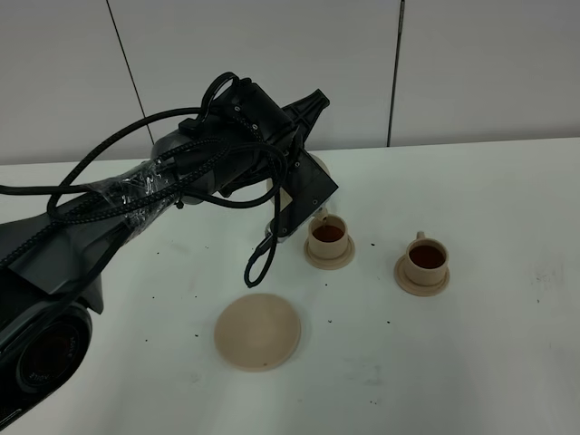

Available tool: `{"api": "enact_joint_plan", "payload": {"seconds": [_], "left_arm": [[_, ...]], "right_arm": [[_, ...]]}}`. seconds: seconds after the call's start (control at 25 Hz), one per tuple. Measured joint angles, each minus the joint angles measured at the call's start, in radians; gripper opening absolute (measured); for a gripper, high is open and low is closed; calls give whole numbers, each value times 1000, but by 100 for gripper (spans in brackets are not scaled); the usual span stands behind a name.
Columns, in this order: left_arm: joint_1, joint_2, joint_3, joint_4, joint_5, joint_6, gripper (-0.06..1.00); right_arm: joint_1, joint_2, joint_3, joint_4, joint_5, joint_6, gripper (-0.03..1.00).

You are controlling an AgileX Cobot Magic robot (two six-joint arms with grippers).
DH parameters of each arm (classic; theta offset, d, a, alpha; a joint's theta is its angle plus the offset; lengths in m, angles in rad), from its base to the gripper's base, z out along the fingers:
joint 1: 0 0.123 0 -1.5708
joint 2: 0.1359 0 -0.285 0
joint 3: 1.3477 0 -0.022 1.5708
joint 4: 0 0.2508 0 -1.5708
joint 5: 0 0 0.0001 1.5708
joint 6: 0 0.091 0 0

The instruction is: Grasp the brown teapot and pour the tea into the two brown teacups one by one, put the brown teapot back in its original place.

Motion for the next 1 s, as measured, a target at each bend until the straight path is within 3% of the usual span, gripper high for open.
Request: {"api": "enact_joint_plan", "payload": {"seconds": [1.0], "left_arm": [[0, 0, 0, 0, -36, 37, 17]], "right_arm": [[0, 0, 0, 0, 0, 0, 24]]}}
